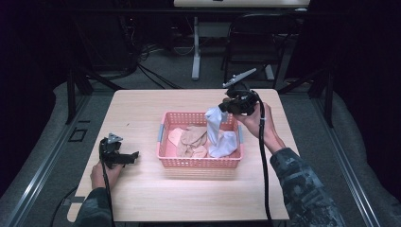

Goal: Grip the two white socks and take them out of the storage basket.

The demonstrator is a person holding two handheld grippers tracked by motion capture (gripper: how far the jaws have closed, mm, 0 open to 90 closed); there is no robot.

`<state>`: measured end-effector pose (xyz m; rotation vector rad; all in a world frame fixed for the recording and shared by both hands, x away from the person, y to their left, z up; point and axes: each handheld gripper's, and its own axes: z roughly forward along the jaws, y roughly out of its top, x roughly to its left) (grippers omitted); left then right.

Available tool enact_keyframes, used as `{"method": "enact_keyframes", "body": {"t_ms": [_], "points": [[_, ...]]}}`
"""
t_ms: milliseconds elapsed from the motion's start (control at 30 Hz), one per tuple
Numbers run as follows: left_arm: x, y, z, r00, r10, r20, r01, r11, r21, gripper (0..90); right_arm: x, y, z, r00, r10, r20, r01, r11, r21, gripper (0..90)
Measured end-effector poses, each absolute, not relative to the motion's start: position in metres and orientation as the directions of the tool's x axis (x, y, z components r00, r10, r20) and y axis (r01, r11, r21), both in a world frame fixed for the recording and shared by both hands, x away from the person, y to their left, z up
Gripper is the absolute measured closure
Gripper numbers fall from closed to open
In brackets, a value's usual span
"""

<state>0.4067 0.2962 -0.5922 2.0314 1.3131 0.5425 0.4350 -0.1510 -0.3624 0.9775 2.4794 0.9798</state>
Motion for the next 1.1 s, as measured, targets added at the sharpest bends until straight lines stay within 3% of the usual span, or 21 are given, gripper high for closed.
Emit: {"method": "enact_keyframes", "body": {"t_ms": [667,1100], "points": [[0.407,0.296,-0.592,0.414,0.91,-0.004,0.64,-0.288,0.712,0.4,0.43,-0.174,-0.321,-0.695,0.718,-0.04,0.455,0.482,0.748,89.3],[0.407,0.296,-0.592,0.413,0.911,-0.004,0.641,-0.288,0.712,0.4,0.422,-0.219,-0.301,-0.644,0.763,-0.054,0.458,0.441,0.772,89.3]]}}
